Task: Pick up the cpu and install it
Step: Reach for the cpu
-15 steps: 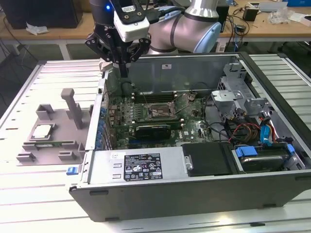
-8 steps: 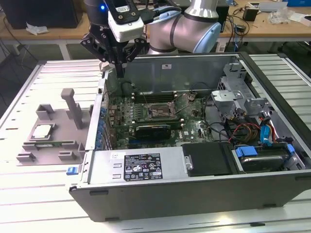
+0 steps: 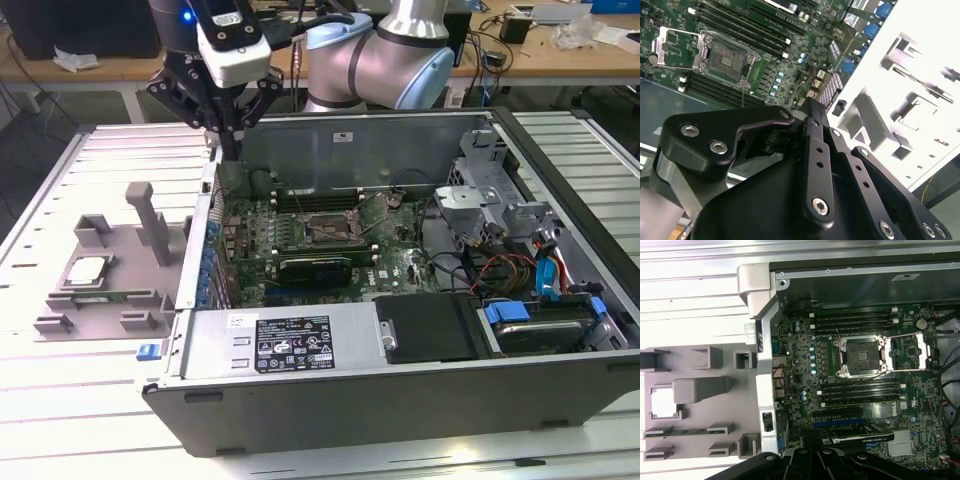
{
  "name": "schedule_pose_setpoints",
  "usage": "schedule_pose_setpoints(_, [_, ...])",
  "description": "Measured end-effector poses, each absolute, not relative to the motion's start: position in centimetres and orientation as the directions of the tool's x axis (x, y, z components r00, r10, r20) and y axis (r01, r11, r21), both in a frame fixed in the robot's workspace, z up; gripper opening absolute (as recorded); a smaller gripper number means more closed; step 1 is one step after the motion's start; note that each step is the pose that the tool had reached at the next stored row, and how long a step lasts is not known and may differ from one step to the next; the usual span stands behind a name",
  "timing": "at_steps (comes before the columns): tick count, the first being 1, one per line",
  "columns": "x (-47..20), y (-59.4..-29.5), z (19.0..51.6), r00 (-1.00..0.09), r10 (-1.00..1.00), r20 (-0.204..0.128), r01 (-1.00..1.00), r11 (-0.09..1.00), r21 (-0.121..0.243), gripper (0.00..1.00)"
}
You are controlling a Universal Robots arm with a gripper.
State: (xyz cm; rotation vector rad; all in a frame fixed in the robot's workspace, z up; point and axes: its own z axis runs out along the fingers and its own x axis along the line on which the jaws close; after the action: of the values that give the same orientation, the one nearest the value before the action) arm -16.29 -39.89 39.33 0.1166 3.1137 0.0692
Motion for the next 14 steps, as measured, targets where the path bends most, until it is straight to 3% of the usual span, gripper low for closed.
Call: schedule_pose_setpoints(14, [-17.8,-39.9,39.3,-0.997,0.075,-0.023,0.074,0.996,0.045,0.11])
